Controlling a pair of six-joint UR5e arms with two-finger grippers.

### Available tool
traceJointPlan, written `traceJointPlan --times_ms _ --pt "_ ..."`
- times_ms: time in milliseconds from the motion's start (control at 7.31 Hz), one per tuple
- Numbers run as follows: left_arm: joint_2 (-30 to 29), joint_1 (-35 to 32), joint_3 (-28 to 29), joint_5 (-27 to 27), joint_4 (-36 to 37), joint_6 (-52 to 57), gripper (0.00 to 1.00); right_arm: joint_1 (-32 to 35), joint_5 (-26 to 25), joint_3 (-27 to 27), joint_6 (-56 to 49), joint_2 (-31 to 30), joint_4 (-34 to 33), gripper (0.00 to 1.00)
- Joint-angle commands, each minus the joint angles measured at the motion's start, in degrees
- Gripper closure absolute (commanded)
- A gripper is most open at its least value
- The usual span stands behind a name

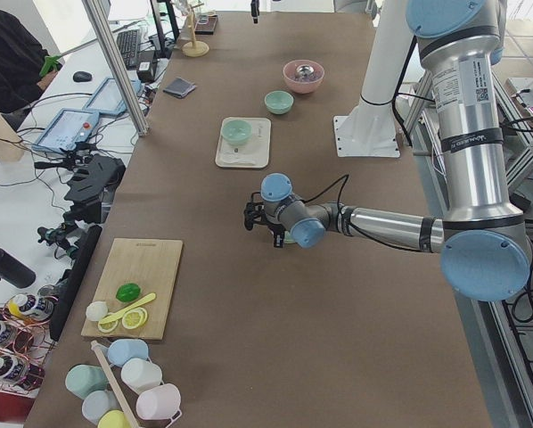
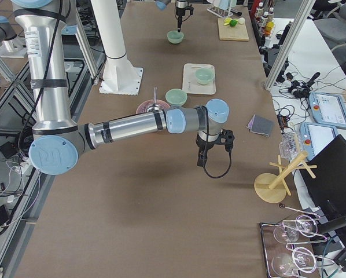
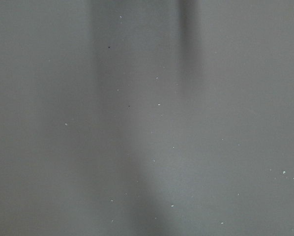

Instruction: Stack green bowls together

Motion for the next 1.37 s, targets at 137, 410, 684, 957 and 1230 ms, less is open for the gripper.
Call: traceJointPlan --times_ms 137,410,684,957,1230 --pt "0.01 0.98 -0.15 0.0 0.0 -0.03 0.56 -0.14 -0.03 -0.08 0.01 0.02 0.0 0.0" --pt "0.01 1.33 -0.24 -0.09 0.0 -0.03 0.71 -0.23 -0.12 -0.17 0.01 0.02 0.0 0.0" --pt "0.01 1.51 -0.5 -0.18 0.0 0.23 0.83 -0.23 -0.12 -0.17 0.01 0.02 0.0 0.0" --pt "0.18 1.51 -0.5 -0.18 0.0 0.23 0.89 -0.23 -0.12 -0.17 0.01 0.02 0.0 0.0" --pt "0.36 1.33 -1.46 -0.7 0.0 0.23 1.0 -0.32 -0.21 -0.26 0.01 0.19 0.0 0.0"
